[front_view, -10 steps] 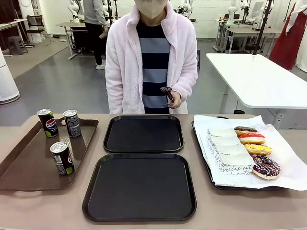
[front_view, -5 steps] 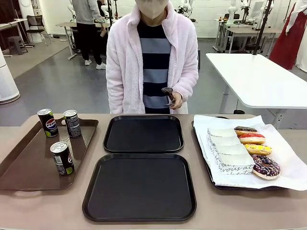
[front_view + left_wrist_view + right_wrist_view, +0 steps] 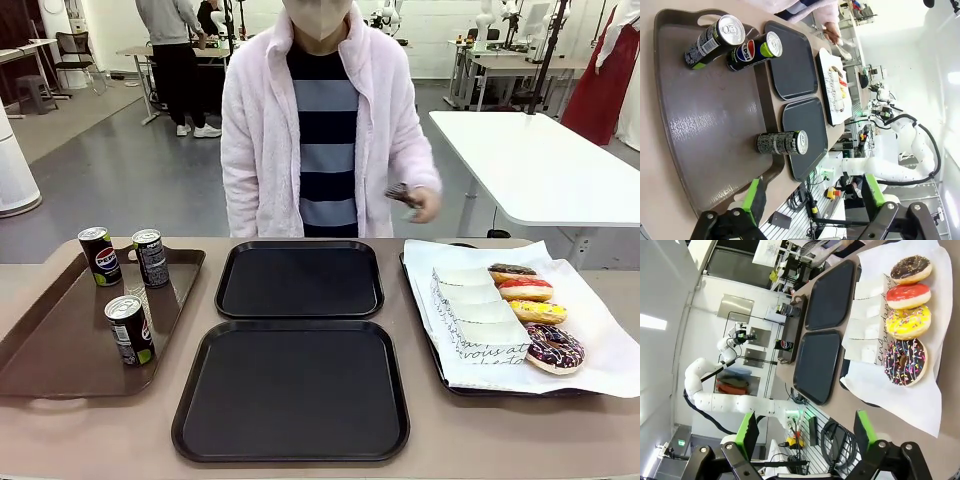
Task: Set up donuts and drinks on trays.
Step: Pick up one Pepsi coke and place it on the Flat Tray.
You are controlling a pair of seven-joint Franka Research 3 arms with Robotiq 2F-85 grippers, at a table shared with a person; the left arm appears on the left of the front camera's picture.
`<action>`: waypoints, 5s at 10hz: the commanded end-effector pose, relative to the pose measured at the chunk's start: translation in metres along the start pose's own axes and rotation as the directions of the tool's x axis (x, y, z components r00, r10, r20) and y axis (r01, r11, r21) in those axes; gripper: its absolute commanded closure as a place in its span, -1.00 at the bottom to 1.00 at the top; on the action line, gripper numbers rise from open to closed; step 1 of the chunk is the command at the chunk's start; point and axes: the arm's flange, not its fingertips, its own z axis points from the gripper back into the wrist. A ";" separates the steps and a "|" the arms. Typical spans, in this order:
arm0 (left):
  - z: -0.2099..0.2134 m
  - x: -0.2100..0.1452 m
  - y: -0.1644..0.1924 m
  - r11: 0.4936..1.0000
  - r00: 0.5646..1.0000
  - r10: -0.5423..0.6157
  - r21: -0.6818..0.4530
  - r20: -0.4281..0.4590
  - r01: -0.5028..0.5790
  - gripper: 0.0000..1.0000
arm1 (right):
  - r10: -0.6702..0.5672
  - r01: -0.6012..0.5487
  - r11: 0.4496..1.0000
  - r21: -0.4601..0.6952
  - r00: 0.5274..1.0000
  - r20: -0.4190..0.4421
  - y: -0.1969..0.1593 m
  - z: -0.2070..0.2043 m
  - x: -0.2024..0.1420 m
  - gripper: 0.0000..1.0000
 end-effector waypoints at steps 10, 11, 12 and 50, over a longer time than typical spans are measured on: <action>-0.006 -0.007 -0.060 0.959 0.991 -0.063 0.266 -0.117 0.092 -1.00 | 0.009 -0.009 1.000 0.013 1.000 0.006 -0.001 0.003 0.001 -1.00; -0.013 0.008 -0.082 0.913 0.982 -0.065 0.386 -0.177 0.130 -1.00 | 0.009 -0.009 1.000 0.013 1.000 0.006 -0.001 0.003 0.001 -1.00; -0.023 0.025 -0.101 0.877 0.977 -0.008 0.468 -0.211 0.108 -1.00 | 0.009 -0.009 1.000 0.013 1.000 0.006 -0.001 0.003 0.001 -1.00; -0.346 -0.043 -0.100 0.394 0.982 0.045 0.906 -0.185 0.153 -1.00 | 0.009 -0.009 1.000 0.013 1.000 0.006 -0.001 0.003 0.001 -1.00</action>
